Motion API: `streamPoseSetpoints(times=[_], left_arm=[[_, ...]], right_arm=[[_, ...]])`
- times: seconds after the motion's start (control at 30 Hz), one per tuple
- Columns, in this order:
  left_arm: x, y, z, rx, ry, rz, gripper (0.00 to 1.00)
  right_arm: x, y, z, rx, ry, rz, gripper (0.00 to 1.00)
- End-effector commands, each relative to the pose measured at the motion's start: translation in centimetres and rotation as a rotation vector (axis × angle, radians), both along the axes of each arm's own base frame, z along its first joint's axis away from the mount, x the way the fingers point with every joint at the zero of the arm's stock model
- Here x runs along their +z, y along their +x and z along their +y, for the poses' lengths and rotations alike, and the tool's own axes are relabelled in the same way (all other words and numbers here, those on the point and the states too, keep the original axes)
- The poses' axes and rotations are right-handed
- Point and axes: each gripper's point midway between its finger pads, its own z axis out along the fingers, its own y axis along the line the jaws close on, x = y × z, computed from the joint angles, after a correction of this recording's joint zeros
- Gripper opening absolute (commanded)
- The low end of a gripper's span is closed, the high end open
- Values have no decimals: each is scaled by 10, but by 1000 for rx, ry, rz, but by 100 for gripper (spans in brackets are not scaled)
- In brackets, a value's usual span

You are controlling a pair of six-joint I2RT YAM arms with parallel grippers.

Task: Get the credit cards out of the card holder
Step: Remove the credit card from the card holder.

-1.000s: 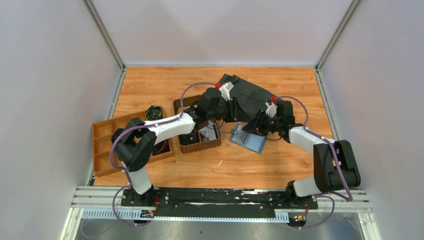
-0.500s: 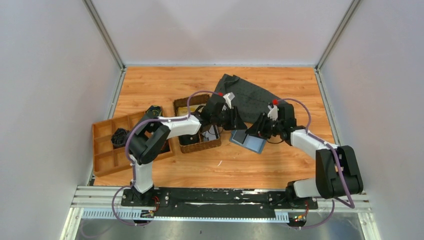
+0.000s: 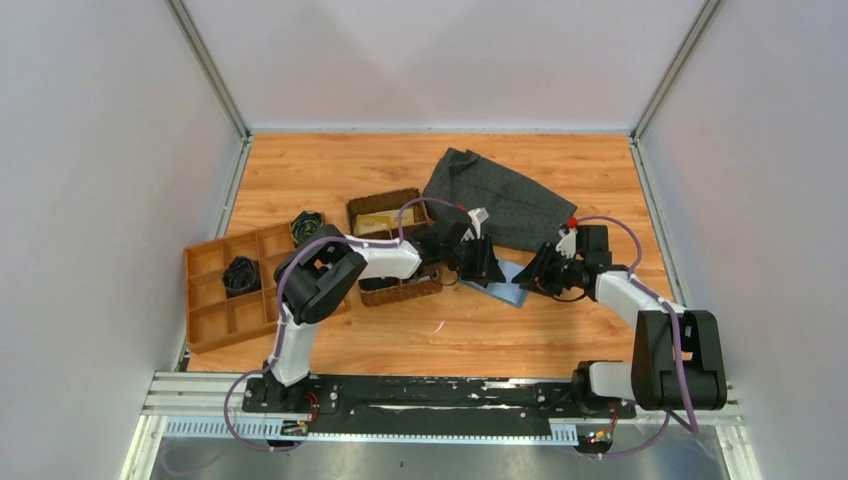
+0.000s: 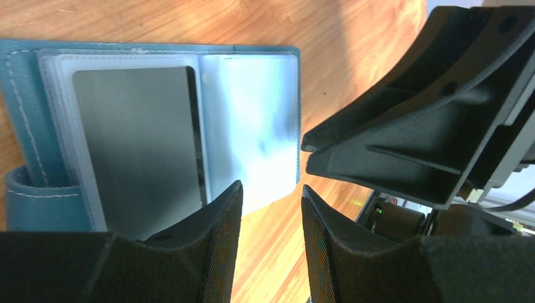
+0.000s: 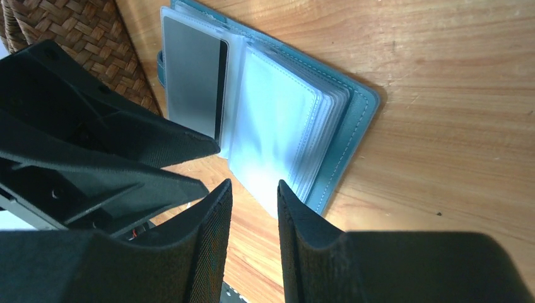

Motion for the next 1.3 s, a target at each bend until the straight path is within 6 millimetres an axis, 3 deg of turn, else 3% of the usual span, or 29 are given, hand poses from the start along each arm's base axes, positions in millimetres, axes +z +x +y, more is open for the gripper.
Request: streamPoseSetpoints(times=[0.0,0.27,0.53,0.83,1.27], left_arm=[[-16,8,1,11,29,-2,41],[-13,11,5,20,31,-9,41],[-14,29,28,60,62,-22,41],[-32,23,26,40,71,32,41],[-38,15,13,7,65,56,41]], right_arm=[[-13,-13,-7,-17,-28,54,35],[-18,-11,-8,-26,-31,71,36],[-18,-10,-22,-81,-70,69,40],[-16,-5,-12,-51,-9,53,40],[-13,3,-5,-25,32,43,38]])
